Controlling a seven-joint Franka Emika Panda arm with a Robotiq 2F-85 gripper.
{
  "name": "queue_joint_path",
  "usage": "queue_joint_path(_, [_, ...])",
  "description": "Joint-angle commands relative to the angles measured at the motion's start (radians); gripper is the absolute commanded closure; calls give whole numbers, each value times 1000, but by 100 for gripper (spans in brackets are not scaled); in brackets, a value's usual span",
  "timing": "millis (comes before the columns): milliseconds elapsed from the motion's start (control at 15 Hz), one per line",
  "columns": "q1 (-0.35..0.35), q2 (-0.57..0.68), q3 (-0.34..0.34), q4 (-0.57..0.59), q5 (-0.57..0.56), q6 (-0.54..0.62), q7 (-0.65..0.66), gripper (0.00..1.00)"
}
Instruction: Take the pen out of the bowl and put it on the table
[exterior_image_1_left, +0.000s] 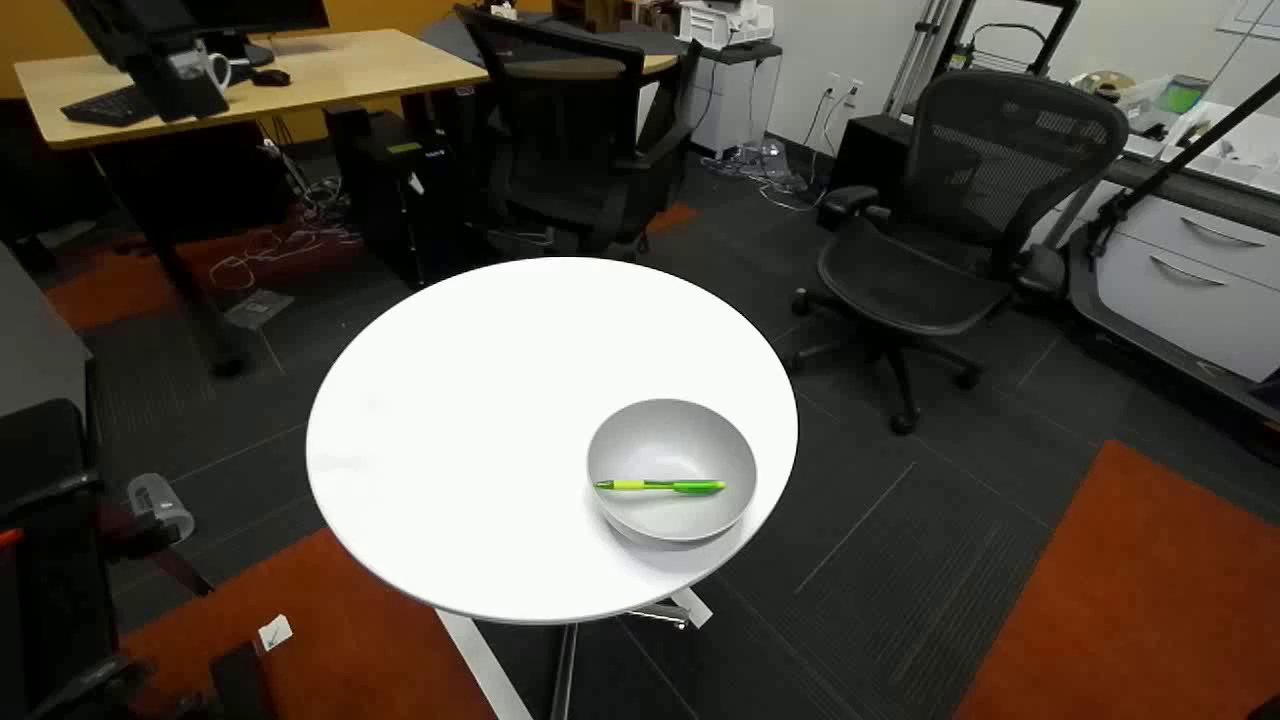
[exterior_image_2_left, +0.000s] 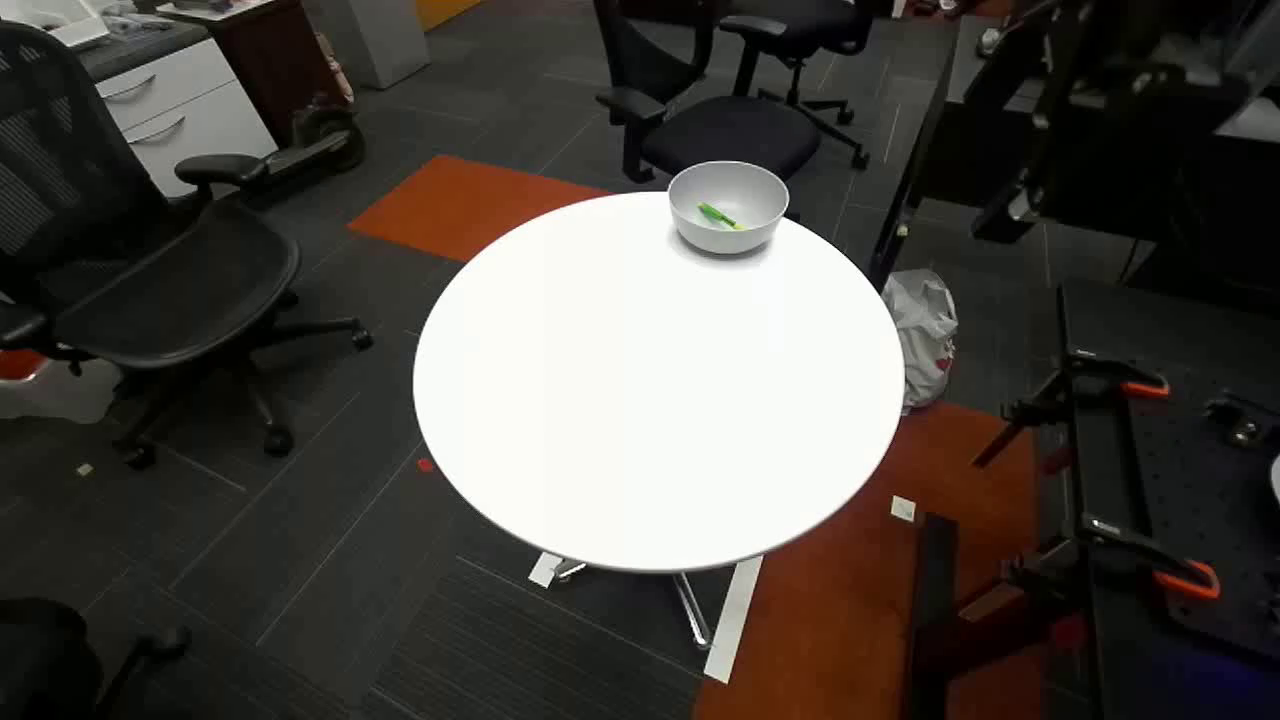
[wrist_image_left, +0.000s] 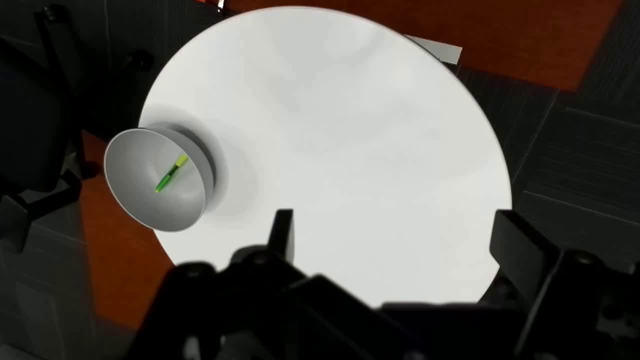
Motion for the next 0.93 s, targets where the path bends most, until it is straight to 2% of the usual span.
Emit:
queue_joint_path(0, [28, 4, -26, 2, -14, -5, 11, 0])
queue_joint_path(400, [22, 5, -30, 1, -21, 5, 17, 0])
queue_joint_path(533, [-11, 13, -40, 5, -55, 23, 50, 0])
queue_joint_path(867, [-99, 65, -133, 34, -140, 71, 94, 0])
